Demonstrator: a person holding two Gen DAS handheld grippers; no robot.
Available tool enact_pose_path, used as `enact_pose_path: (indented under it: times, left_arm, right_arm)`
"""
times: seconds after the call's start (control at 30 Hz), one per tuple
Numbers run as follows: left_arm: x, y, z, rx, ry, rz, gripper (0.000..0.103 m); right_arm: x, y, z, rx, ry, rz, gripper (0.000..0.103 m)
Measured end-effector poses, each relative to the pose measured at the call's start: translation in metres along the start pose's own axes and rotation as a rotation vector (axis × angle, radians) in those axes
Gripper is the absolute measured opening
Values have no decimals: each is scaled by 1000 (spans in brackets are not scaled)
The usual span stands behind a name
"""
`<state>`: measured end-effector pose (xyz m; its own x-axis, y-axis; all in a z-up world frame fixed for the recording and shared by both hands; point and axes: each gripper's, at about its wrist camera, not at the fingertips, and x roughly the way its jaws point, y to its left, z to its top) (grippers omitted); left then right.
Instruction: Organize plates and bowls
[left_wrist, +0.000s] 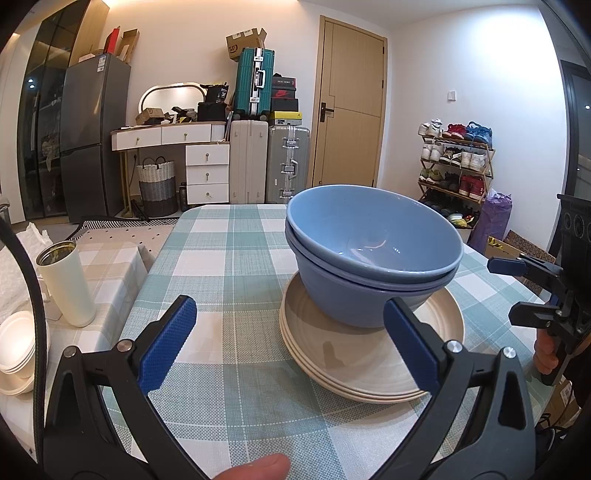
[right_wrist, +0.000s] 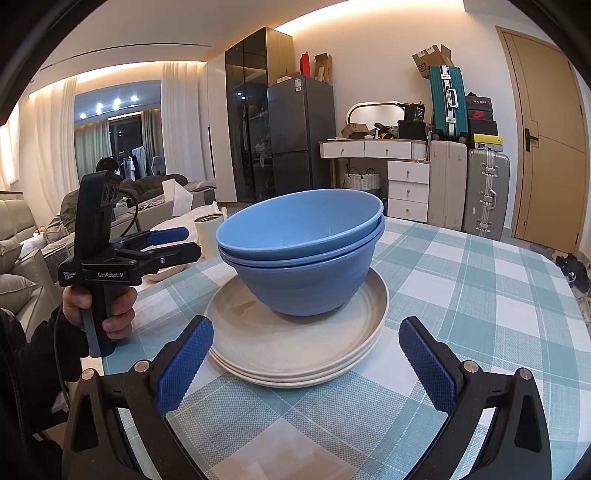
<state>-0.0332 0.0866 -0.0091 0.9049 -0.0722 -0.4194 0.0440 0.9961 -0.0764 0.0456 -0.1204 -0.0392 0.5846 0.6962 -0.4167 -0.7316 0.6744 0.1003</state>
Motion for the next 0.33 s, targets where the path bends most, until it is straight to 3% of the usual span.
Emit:
enact_pose_path:
  times: [0.33]
  left_arm:
    - [-1, 1, 1, -3, -6, 3, 101]
  right_arm:
    - [1, 0, 0, 0, 1, 1, 102]
